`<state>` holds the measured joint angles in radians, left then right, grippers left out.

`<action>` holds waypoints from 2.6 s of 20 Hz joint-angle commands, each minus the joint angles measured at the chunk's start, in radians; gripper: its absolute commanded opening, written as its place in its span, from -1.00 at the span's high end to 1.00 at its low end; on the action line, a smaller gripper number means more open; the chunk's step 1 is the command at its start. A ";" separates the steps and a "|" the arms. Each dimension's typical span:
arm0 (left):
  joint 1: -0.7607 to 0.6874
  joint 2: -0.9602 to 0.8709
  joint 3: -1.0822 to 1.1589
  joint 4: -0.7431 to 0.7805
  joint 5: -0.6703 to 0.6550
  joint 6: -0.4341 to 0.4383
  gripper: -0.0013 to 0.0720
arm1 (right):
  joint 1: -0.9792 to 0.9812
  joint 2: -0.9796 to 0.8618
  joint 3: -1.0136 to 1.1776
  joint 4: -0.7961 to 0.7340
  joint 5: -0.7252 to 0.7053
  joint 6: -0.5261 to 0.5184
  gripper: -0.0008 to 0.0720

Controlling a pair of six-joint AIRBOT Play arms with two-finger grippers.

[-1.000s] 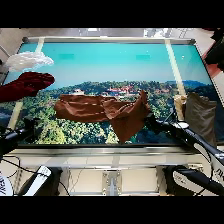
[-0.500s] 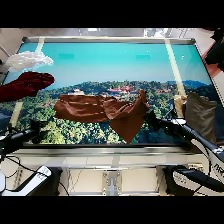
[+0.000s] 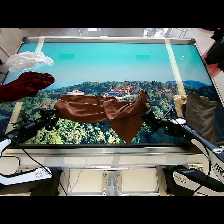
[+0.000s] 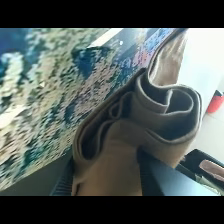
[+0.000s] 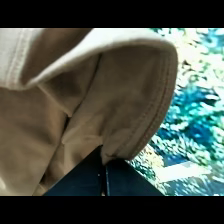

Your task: Fold the shirts.

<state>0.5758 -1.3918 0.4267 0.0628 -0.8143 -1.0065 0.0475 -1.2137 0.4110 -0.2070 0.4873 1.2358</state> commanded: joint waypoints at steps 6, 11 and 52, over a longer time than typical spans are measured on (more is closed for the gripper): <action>-0.027 -0.009 0.032 -0.073 -0.039 0.047 0.93 | 0.000 0.106 0.006 -0.010 -0.016 -0.037 0.93; 0.190 0.385 0.033 -0.069 -0.396 0.089 0.94 | 0.000 0.448 0.092 -0.304 0.125 -0.070 0.93; -0.236 -0.132 1.089 1.012 -0.207 -0.388 -0.88 | 0.003 -0.222 1.019 -1.017 0.264 0.186 -0.48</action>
<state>0.2775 -1.6142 1.4994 1.0805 -1.0008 -1.4609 0.0891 -1.4818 1.3582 -1.1080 0.5995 1.4212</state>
